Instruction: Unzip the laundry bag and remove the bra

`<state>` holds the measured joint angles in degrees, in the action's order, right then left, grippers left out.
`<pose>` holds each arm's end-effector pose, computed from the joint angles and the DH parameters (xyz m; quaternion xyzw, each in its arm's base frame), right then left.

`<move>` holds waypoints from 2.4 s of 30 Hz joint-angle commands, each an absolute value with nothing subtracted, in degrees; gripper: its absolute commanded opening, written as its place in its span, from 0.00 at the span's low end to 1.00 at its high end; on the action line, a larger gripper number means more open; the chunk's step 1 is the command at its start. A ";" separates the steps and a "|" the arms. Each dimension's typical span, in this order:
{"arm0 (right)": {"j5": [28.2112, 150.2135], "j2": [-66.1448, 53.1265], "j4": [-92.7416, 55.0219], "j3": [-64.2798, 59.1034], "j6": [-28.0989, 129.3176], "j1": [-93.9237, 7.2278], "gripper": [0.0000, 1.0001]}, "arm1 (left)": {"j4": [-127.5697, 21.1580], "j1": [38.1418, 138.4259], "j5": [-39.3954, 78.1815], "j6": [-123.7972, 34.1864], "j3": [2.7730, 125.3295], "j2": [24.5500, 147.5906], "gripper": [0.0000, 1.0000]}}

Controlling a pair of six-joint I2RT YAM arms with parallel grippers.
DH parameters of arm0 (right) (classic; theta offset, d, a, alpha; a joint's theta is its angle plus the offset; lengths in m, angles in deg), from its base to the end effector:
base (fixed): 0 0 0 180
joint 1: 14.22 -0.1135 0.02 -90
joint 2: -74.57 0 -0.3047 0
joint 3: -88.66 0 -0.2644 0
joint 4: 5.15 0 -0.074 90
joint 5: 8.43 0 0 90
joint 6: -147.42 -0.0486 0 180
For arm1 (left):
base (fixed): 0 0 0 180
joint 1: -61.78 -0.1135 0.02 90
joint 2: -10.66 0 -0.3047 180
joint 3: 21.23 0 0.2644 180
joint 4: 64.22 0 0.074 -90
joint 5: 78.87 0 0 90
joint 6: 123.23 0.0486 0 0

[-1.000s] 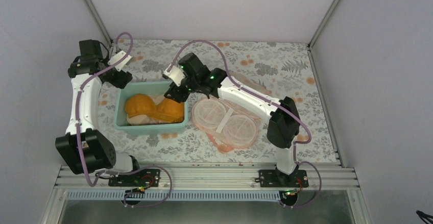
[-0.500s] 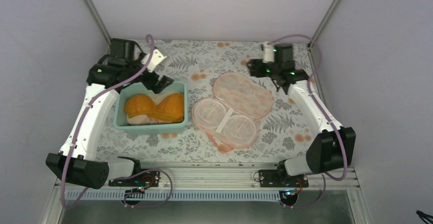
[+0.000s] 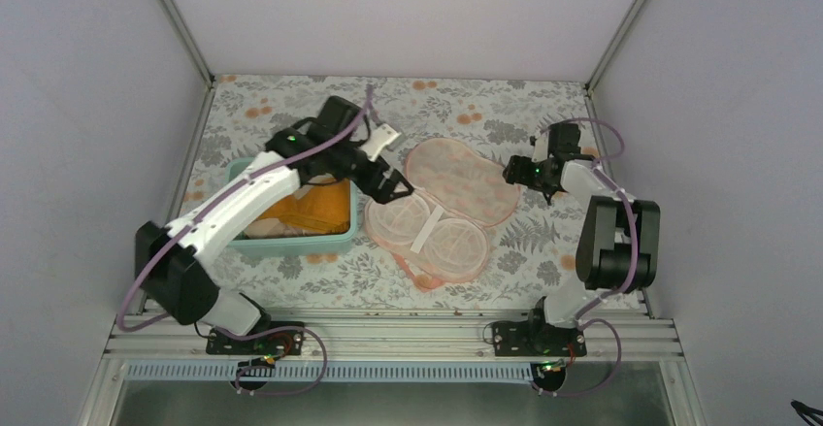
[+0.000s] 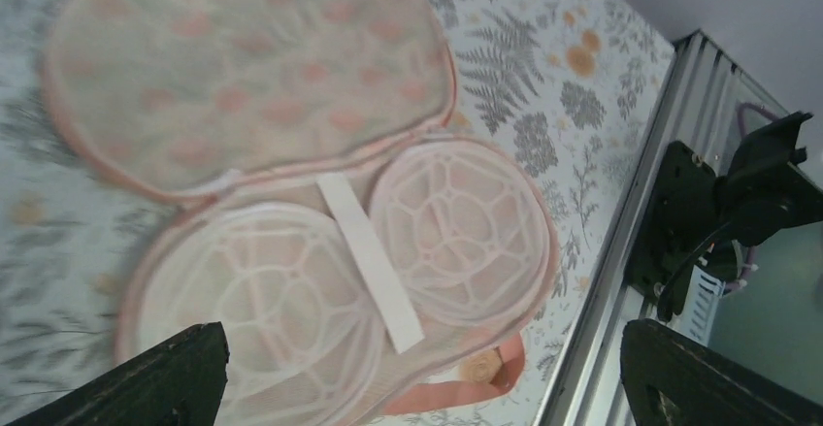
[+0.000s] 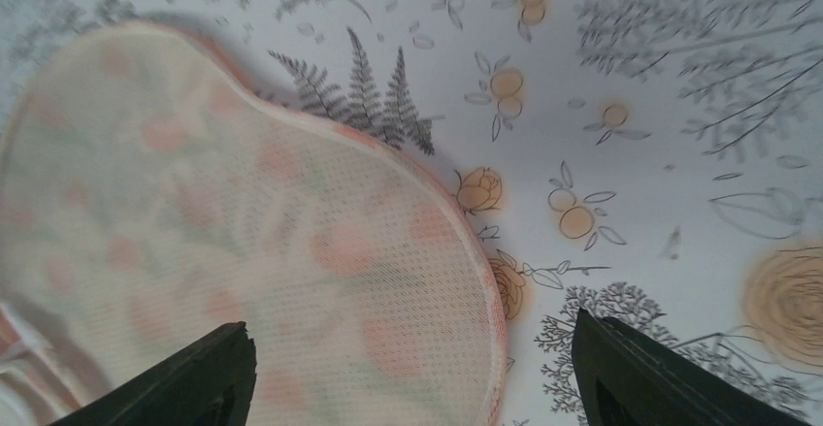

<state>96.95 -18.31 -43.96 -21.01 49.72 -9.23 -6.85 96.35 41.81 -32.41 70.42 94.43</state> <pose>0.3373 -0.0165 0.2103 0.0732 0.9580 0.1354 0.2420 0.2528 -0.2043 0.3646 0.3622 0.8341 -0.3344 0.2474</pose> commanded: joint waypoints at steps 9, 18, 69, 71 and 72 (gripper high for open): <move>96.54 -30.56 -44.36 -17.68 54.79 -8.87 0.69 | -14.46 102.53 33.62 -53.37 67.05 109.92 1.00; 106.27 -28.85 -43.61 -18.01 58.72 -8.89 0.39 | -16.51 102.60 27.77 -55.72 65.17 113.07 1.00; 97.29 9.10 -58.73 -21.12 72.85 -42.28 0.03 | -18.63 95.01 30.32 -46.08 80.83 133.58 0.02; 99.38 10.28 -59.91 -21.07 75.44 -44.63 0.04 | -18.19 93.20 31.01 -45.59 82.86 134.84 0.02; 100.18 10.47 -60.91 -20.87 76.73 -45.64 0.04 | -17.84 92.37 31.07 -45.39 83.84 135.55 0.02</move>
